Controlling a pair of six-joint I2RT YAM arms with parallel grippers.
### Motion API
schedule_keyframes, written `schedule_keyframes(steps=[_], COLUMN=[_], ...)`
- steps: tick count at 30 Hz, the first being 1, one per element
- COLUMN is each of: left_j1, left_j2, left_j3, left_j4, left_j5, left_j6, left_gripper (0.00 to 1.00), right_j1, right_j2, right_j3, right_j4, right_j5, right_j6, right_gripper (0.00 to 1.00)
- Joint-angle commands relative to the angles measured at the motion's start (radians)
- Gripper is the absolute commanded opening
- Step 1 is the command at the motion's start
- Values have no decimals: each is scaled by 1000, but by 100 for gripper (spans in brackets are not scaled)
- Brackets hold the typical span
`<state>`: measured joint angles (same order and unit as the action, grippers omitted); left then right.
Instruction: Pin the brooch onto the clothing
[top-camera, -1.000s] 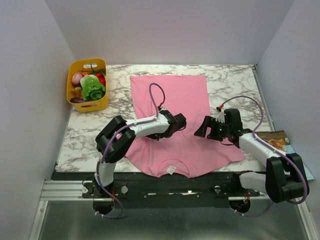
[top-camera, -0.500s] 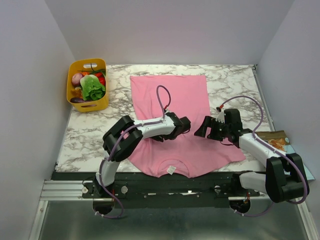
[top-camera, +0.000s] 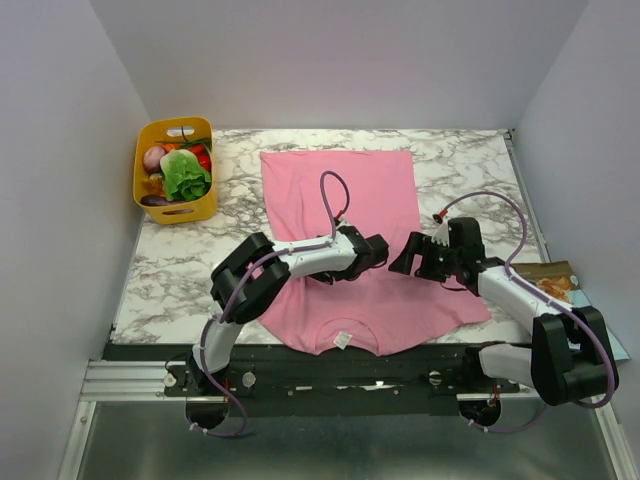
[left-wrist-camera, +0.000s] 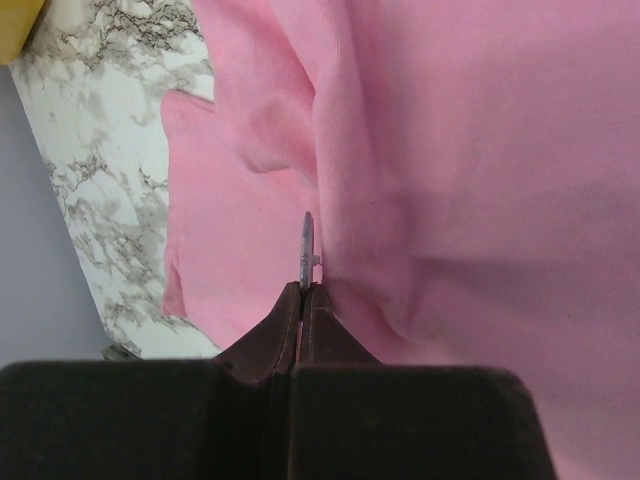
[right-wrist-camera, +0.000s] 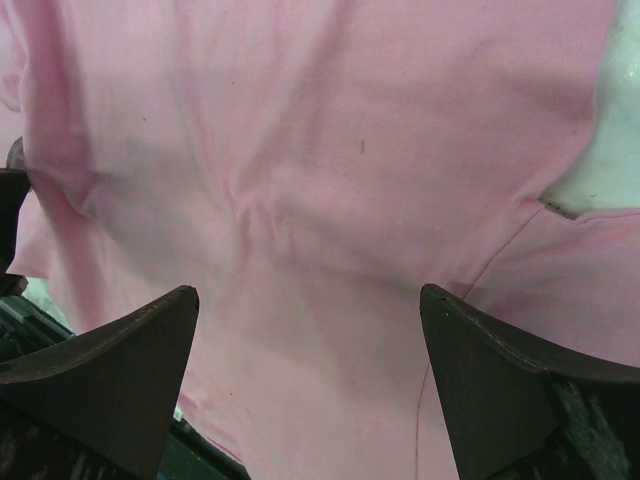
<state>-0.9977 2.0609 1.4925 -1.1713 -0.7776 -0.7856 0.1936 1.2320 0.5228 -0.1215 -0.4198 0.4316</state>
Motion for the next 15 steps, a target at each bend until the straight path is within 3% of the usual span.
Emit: schedule_keyframes(steps=[1,15], left_j1=[-10,-9], left_j2=[-7,-125], left_j3=[25,-15], left_j4=[24,176], left_j5=[-11,81], left_j6=[-1,59], left_gripper=[0,0], right_j1=[6,4], right_j2=[-2,1], right_j3=[31,29], right_j4=[0,-1], right_j5=[21,18], right_j6=[-19,-22], right_gripper=[100,100])
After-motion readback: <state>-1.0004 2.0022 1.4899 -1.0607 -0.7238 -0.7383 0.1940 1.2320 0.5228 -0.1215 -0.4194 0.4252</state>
